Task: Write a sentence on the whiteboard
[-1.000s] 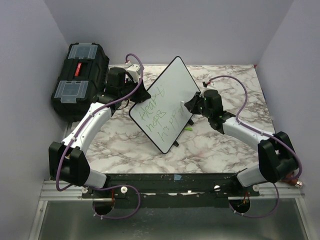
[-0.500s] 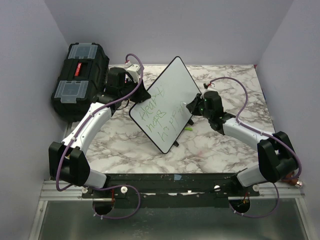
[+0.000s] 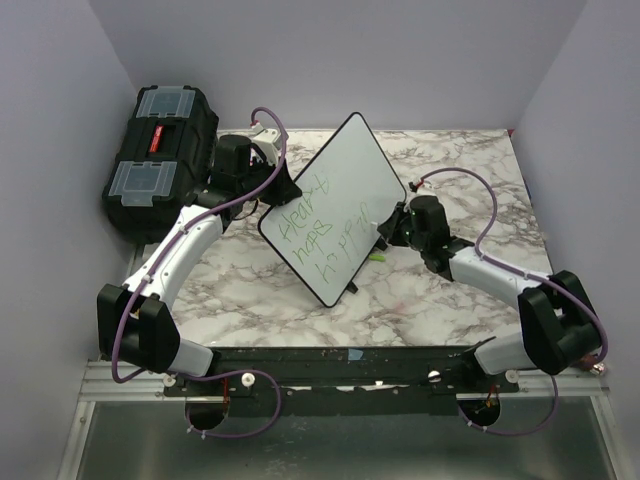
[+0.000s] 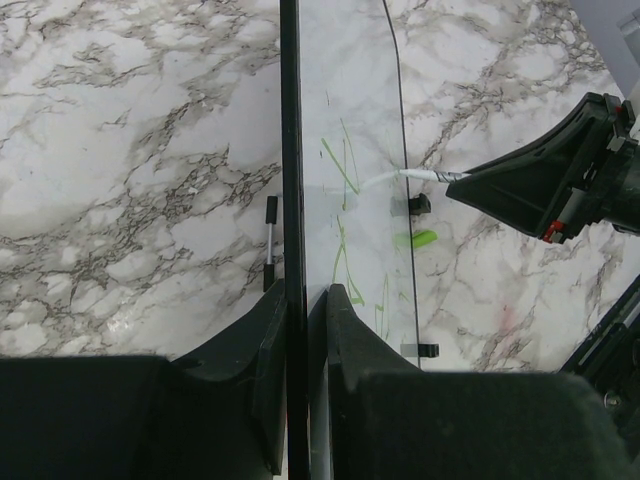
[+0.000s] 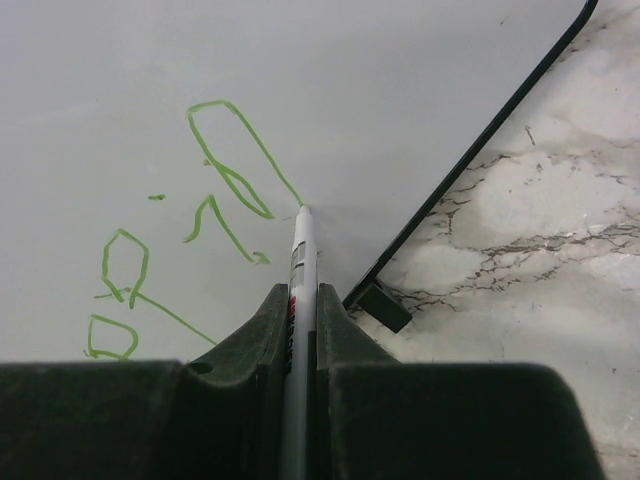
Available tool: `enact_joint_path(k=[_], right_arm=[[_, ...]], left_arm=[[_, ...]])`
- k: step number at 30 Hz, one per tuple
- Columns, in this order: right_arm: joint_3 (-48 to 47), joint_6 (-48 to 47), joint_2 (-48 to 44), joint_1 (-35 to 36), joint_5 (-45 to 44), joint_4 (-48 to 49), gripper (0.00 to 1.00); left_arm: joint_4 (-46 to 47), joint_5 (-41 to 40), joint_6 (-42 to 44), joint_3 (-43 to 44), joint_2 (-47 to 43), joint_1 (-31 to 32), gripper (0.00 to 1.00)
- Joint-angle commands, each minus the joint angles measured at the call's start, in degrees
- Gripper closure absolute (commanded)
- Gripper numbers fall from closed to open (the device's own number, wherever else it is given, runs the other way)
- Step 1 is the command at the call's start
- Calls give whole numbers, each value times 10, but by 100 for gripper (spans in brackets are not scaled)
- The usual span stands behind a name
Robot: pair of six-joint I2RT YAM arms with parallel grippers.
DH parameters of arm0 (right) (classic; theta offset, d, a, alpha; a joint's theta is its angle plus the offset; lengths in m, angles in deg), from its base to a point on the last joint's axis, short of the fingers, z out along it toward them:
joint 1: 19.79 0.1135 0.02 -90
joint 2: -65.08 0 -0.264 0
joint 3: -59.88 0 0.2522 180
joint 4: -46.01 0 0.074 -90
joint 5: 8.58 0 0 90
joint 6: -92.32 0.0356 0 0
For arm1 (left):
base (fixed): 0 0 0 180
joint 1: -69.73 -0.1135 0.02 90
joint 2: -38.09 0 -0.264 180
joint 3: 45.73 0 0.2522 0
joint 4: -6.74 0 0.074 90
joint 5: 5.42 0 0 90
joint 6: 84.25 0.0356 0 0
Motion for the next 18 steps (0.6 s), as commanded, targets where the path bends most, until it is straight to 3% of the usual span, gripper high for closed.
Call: enact_joint_path(k=[1,18], right_arm=[[17,-4,-5,4,30,-36,99],[5,-18,-83,0,-16,-60,99]], left_arm=[[-24,-17,66,-10,-9,7,100],[-25,-18,66,-10,-9,7,100]])
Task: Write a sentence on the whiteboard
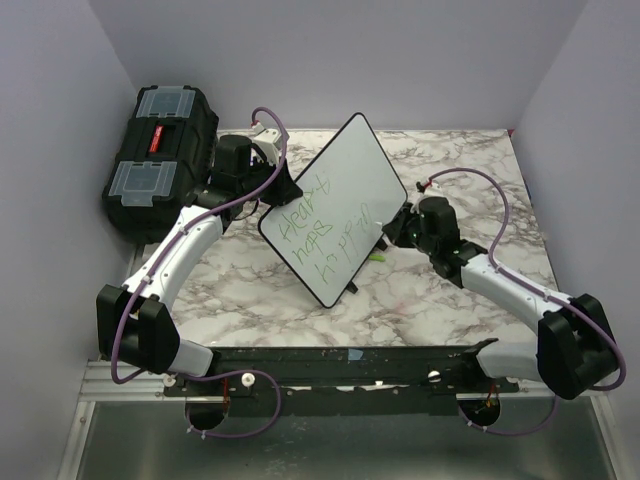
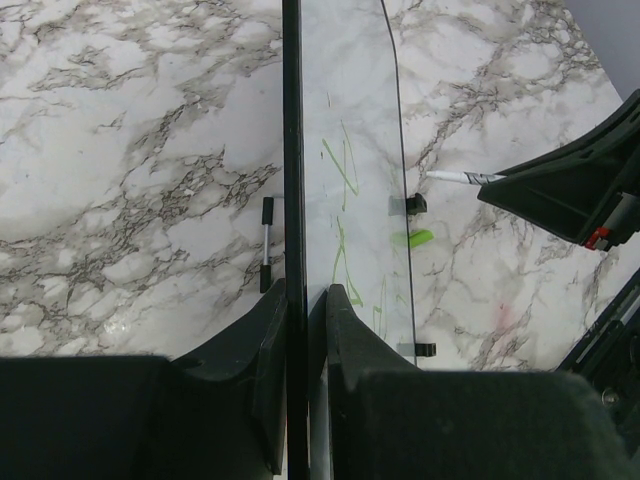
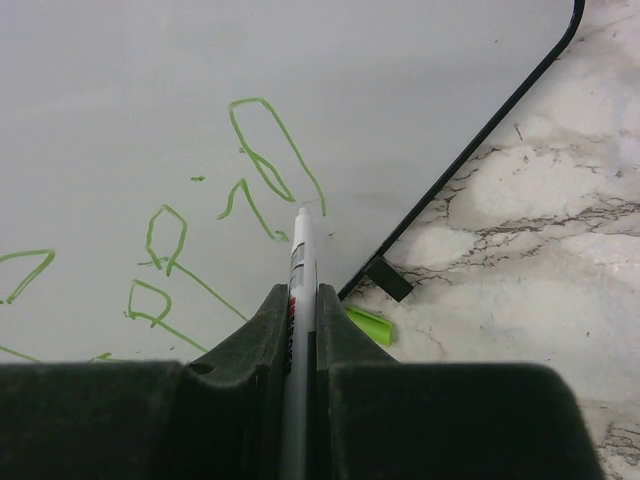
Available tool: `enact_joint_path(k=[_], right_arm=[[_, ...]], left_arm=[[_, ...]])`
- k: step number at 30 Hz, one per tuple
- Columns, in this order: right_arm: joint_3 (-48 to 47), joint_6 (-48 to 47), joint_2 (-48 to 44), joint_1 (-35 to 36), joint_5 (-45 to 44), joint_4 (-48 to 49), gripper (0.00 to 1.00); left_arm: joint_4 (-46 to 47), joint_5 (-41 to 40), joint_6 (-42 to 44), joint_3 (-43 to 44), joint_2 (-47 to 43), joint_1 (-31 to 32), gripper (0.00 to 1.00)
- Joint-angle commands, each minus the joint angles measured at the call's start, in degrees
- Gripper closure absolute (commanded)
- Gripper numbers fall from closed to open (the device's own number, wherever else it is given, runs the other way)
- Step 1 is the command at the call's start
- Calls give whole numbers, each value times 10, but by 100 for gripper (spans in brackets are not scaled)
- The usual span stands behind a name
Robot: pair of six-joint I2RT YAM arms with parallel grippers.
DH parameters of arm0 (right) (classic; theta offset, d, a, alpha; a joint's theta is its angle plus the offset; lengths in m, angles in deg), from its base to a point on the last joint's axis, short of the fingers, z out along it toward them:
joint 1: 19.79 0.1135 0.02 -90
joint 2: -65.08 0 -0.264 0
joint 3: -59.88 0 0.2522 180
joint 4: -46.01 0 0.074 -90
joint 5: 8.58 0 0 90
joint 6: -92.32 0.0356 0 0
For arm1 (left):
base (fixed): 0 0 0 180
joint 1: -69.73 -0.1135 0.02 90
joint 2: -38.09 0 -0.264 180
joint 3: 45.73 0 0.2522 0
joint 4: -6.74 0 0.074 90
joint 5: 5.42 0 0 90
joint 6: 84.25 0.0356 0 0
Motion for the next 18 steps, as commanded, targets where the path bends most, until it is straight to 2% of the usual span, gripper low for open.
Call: enact_joint_path(k=[1,4,12,18], right_arm=[[-8,-7,-1,-6,-3,1,99],[-20,4,7,-22,18,9,99],[-44,47,42,-88,141,46,99],[-43,50,63,-100,182,56,99]], left_arm=[[-26,-20,66,-11,-7,5,100],[-25,-20,66,-11,-8,5,100],[-24,-18,66,-12,-12,5,100],[-22,-18,66,-13,-11,5,100]])
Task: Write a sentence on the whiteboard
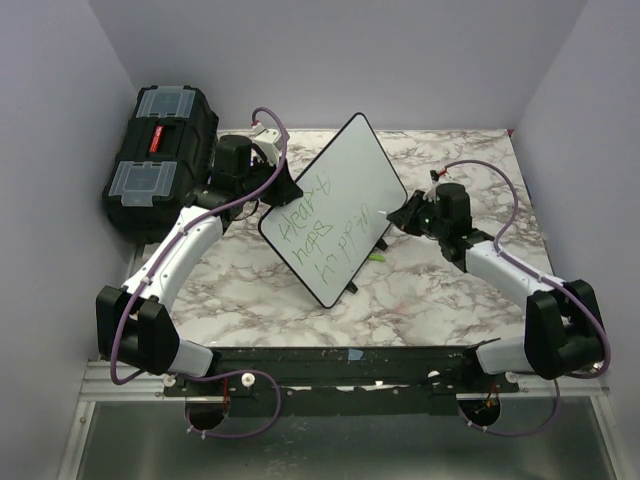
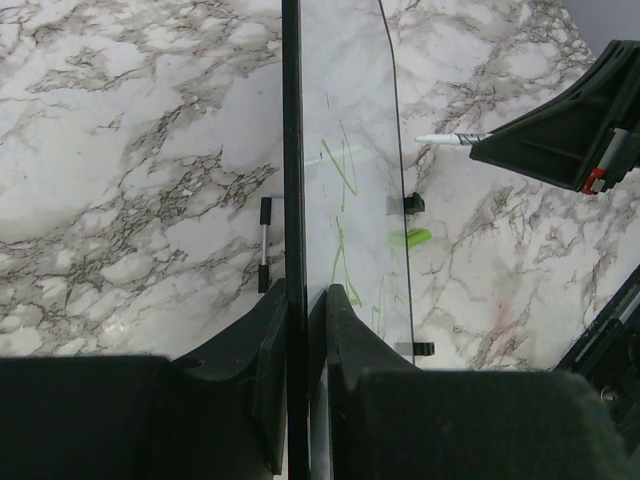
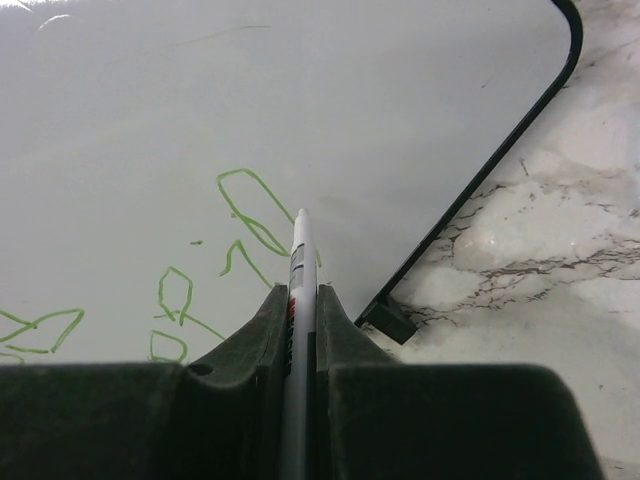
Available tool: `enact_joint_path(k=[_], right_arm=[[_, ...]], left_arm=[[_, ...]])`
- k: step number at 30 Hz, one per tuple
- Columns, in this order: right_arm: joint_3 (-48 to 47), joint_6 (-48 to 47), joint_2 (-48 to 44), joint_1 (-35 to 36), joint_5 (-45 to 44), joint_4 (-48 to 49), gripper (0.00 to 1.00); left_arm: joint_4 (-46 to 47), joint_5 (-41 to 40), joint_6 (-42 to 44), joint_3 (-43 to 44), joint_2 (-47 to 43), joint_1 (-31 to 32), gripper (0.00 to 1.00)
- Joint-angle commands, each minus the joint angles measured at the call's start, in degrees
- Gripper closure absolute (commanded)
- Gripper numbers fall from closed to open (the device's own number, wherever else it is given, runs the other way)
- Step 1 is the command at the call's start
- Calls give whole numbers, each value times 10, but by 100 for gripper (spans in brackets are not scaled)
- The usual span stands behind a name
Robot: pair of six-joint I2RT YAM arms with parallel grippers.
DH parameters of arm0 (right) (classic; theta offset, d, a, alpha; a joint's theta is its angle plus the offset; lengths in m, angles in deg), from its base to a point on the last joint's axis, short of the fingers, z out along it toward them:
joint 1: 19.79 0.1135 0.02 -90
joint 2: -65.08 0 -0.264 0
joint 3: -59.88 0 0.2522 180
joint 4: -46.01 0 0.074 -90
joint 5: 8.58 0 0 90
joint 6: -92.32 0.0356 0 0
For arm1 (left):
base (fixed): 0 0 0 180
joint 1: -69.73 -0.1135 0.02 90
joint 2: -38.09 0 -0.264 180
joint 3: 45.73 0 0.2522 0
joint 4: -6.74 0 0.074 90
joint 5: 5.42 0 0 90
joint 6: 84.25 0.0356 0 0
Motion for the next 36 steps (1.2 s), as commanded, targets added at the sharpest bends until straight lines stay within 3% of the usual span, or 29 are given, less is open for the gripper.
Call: enact_joint_path(k=[1,21,36], right_arm=[[-12,14,18,-7,59,23,99],[-16,29,64,-13,94,49,99],[-12,32,21,-27,39,41,99]], left_arm=[[-21,-18,66,-13,-7,4,100],[-22,-17,67,-9,0,4,100],[-20,-15,67,-10,-1,4,100]])
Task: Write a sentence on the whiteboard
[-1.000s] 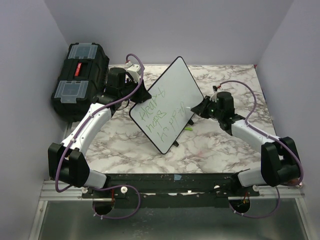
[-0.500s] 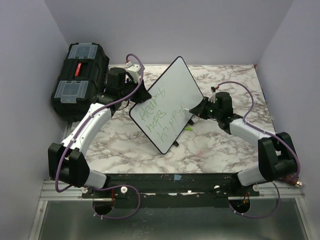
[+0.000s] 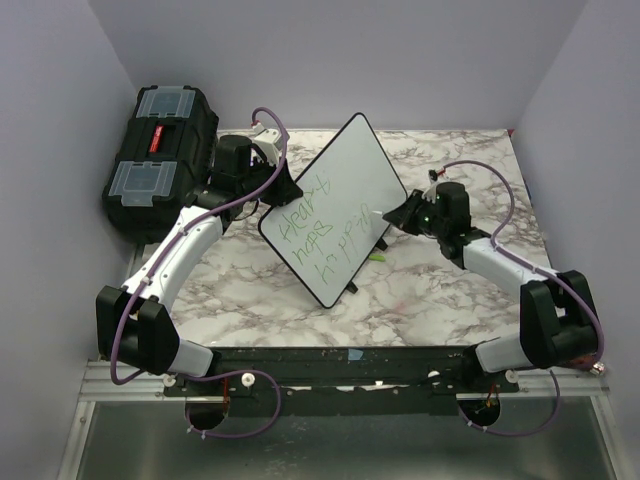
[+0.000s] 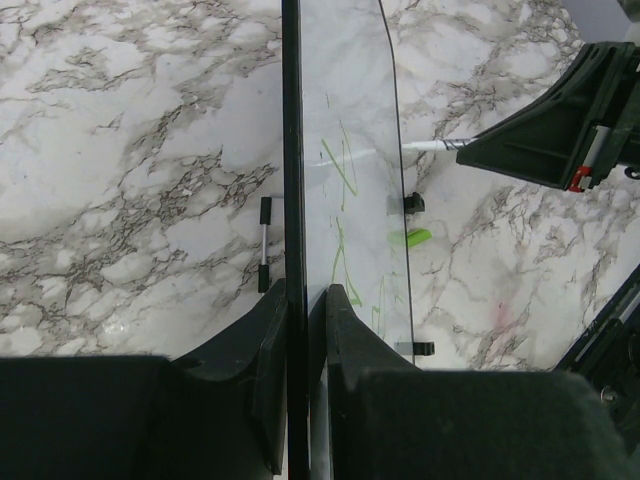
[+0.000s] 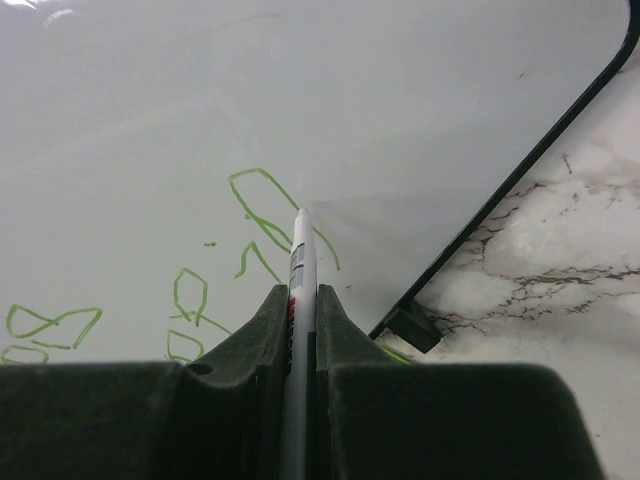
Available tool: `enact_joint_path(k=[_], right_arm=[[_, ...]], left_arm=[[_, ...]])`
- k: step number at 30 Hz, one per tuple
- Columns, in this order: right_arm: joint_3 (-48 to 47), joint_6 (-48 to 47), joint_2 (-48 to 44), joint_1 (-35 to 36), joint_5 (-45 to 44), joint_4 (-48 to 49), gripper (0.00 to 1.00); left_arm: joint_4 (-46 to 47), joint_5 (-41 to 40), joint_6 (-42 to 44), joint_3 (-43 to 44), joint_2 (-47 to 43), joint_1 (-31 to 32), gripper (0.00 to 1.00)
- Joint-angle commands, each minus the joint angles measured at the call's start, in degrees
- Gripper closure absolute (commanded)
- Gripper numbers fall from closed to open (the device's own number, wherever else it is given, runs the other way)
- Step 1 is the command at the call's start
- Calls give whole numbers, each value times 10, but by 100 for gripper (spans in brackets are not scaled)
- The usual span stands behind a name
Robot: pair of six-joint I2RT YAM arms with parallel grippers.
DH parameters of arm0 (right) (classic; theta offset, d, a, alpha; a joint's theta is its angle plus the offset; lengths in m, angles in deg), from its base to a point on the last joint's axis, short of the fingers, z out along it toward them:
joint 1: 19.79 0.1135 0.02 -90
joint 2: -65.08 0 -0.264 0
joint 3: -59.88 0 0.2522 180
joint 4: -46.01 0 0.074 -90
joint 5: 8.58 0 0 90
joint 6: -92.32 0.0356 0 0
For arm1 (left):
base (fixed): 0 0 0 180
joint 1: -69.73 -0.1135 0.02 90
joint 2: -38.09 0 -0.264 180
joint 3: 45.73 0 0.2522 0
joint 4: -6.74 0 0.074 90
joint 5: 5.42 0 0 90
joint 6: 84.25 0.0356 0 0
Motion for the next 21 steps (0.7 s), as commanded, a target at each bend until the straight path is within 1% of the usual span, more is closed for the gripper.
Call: enact_joint_path(k=[1,16,21], right_arm=[[-13,4,-24,-15,-28,6,99],[-40,31,47,-18,13,47,99],[-38,30,65,-18,8,51,99]], left_arm=[[-18,-15,67,-10,0,4,100],[-19,-14,67,-10,-1,4,100],[-18,-13,68,-10,-1,4,100]])
